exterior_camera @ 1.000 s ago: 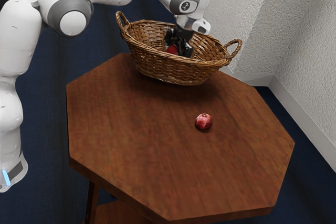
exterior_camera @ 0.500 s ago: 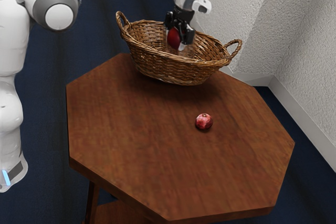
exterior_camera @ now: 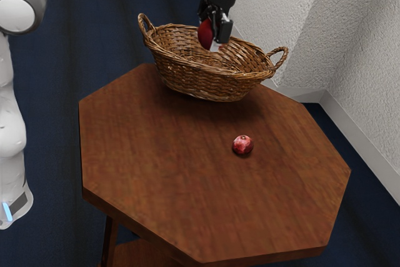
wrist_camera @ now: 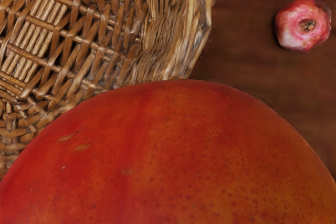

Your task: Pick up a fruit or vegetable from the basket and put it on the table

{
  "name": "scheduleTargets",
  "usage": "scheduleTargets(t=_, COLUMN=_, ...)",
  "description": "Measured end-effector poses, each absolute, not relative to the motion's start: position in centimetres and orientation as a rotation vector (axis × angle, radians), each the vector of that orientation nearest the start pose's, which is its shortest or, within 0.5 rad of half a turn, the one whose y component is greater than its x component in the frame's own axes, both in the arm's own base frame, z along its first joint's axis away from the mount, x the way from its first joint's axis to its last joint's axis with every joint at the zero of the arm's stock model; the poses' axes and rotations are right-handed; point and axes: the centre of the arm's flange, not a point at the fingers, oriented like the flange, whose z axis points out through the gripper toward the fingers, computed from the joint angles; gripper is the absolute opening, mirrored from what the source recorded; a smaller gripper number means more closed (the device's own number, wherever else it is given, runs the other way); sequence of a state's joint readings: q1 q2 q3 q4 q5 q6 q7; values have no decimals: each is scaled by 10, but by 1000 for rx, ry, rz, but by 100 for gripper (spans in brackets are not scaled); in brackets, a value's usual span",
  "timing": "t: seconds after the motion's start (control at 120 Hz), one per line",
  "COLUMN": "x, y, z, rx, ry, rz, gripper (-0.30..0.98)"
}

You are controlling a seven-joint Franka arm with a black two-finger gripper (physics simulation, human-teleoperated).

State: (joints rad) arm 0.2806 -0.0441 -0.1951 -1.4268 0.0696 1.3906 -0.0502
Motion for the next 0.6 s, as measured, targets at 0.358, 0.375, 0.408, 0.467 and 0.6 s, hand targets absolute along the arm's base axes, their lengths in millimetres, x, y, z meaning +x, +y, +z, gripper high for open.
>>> scheduleTargets(t=0.358, x=501, y=-37, z=659, rx=-3036, ry=13, rz=204, gripper=33)
scheduleTargets(t=0.375, x=501, y=-40, z=656, rx=-3035, ry=20, rz=211, gripper=33)
scheduleTargets(t=0.408, x=501, y=-44, z=650, rx=-3032, ry=30, rz=224, gripper=34)
scheduleTargets(t=0.467, x=497, y=-52, z=641, rx=-3022, ry=40, rz=242, gripper=34)
scheduleTargets(t=0.6, x=483, y=-65, z=623, rx=-3010, ry=43, rz=269, gripper=34)
